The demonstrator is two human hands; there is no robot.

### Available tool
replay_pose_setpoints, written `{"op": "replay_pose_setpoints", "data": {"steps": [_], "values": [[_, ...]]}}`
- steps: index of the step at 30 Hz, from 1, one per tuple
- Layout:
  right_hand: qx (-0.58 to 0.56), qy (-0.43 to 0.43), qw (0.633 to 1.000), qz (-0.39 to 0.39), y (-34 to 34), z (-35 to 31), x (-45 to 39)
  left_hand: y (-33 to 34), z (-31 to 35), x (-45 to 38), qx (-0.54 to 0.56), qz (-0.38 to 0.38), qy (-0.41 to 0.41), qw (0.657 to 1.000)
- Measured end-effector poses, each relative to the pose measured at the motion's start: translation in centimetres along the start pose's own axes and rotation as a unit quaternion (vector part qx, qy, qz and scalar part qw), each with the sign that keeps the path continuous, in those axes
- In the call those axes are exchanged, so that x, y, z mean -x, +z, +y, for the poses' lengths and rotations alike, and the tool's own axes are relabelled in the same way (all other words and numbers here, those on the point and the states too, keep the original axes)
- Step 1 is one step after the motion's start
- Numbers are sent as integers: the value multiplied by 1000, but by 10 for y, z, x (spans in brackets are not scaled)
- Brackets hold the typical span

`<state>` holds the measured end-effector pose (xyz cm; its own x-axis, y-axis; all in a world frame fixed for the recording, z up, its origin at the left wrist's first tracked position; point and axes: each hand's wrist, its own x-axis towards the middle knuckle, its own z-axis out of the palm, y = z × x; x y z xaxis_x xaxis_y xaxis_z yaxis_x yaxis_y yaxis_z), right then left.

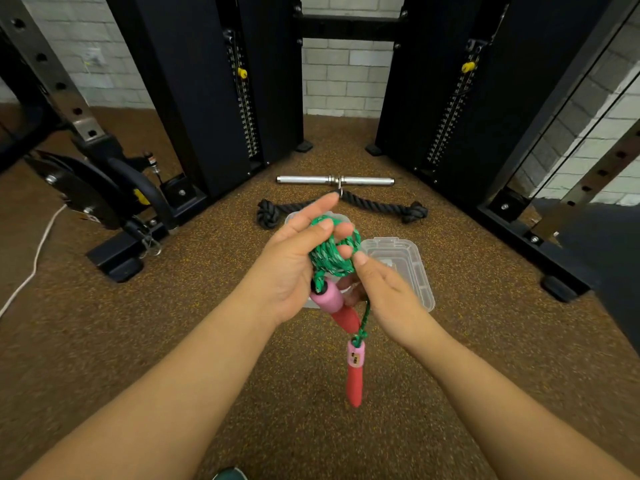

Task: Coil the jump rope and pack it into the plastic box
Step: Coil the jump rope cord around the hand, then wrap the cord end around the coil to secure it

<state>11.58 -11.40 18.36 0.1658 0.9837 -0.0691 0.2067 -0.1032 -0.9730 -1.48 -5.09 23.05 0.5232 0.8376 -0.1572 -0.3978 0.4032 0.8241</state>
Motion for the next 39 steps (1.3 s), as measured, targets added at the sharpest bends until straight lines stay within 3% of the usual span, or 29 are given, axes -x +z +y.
{"op": "replay_pose_setpoints", "data": {"steps": [2,6,8,13,15,19,25,28,31,34,39], "values": [[140,-21,990,-11,-1,5,3,-5,5,-4,18,42,9,999],[415,-80,901,-91,7,9,11,-11,12,-6,13,93,16,995],[482,-132,861,-95,14,-2,17,-13,11,-6,-10,86,9,996],[517,-271,812,-24,16,-33,23,-14,7,-3,-178,56,7,982],[503,-270,821,-9,6,-46,23,-13,4,-3,-217,33,21,975],[409,-260,875,18,-16,-57,19,-12,-3,-3,-259,-8,12,966],[149,-178,973,2,-28,-53,9,-9,-6,0,-239,-45,-3,970],[101,-146,984,26,-31,-47,2,-3,-5,3,-191,-76,-20,978],[59,-93,993,31,-33,-43,-1,2,-3,7,-235,-106,-29,966],[-29,-33,999,11,-34,-41,-1,0,-6,4,-268,-127,-56,953],[-50,11,998,-45,-35,-28,-3,1,-7,2,-280,-121,-94,948]]}}
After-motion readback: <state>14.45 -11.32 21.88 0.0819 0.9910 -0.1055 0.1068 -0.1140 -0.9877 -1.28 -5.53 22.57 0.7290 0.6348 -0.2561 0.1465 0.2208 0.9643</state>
